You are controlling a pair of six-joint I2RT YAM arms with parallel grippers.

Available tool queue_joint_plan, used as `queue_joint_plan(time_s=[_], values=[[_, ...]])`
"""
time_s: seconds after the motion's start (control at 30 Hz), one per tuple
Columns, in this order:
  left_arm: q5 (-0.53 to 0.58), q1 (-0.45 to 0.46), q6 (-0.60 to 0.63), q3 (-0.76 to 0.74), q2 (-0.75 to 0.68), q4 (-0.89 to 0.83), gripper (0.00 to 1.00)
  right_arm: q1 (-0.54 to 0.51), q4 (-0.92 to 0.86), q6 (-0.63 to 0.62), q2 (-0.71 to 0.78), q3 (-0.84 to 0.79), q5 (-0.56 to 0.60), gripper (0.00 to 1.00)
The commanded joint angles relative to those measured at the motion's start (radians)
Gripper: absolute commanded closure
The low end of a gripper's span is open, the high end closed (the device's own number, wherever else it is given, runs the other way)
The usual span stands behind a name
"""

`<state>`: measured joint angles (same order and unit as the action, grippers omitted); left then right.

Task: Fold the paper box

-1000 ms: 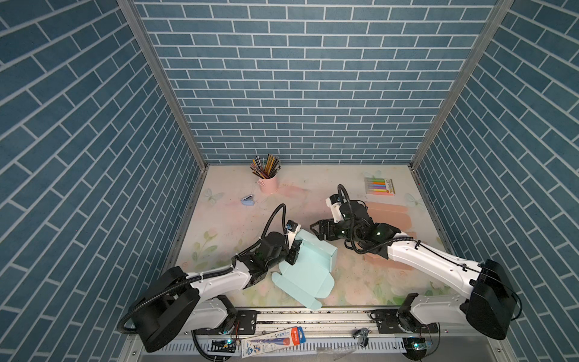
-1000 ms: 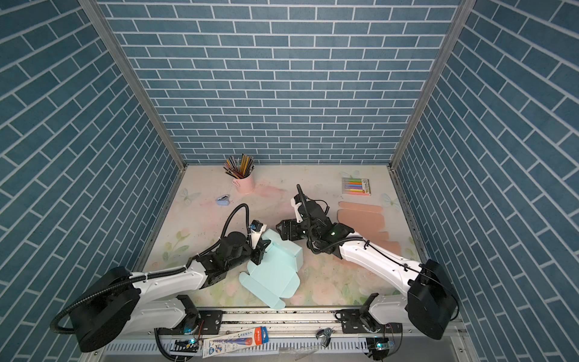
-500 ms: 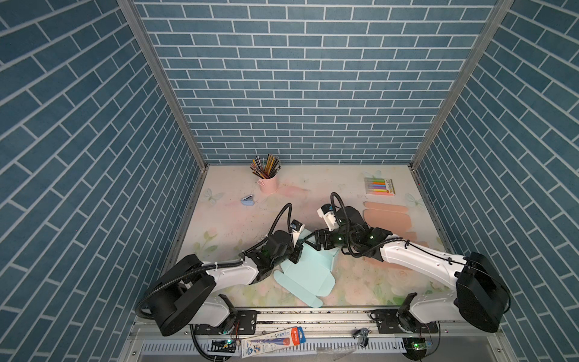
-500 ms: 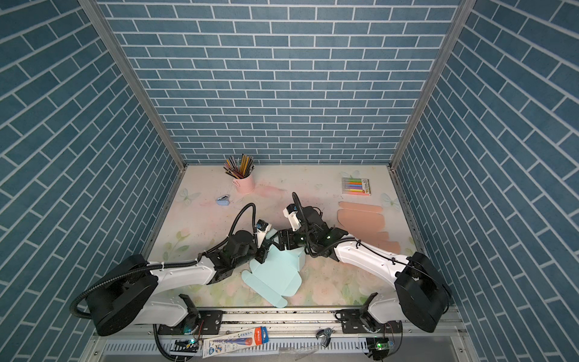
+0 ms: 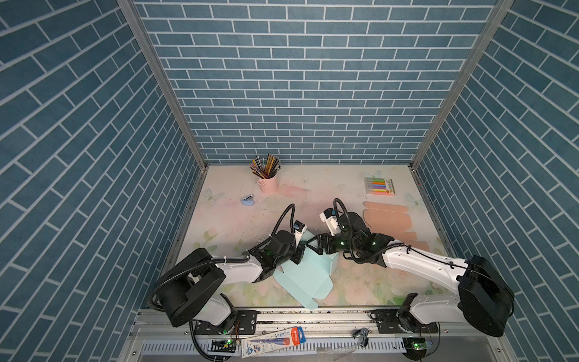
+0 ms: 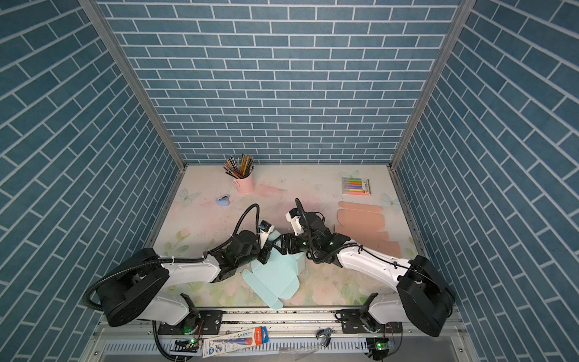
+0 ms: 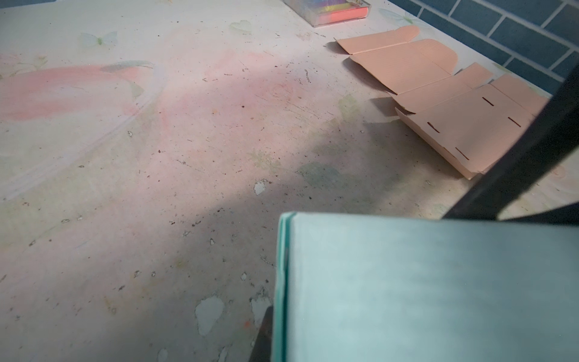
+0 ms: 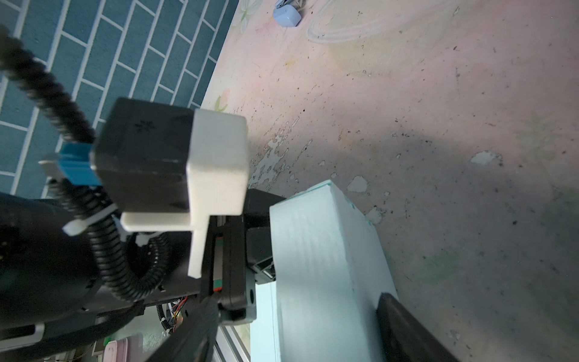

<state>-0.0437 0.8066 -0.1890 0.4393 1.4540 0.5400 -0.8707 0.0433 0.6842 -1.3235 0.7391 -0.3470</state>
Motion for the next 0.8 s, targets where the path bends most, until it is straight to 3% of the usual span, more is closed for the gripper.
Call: queue_joint_plan(time_s=[0.0, 0.77], values=[[0.028, -0.002, -0.002, 0.031, 0.021, 0.051, 0.88, -0.022, -0.038, 0.029, 0.026, 0.003, 0.001, 0.2], [0.013, 0.006, 0.016, 0.059, 0.08, 0.028, 0.81, -0.023, -0.192, -0.049, -0.008, 0.046, 0.182, 0.21]])
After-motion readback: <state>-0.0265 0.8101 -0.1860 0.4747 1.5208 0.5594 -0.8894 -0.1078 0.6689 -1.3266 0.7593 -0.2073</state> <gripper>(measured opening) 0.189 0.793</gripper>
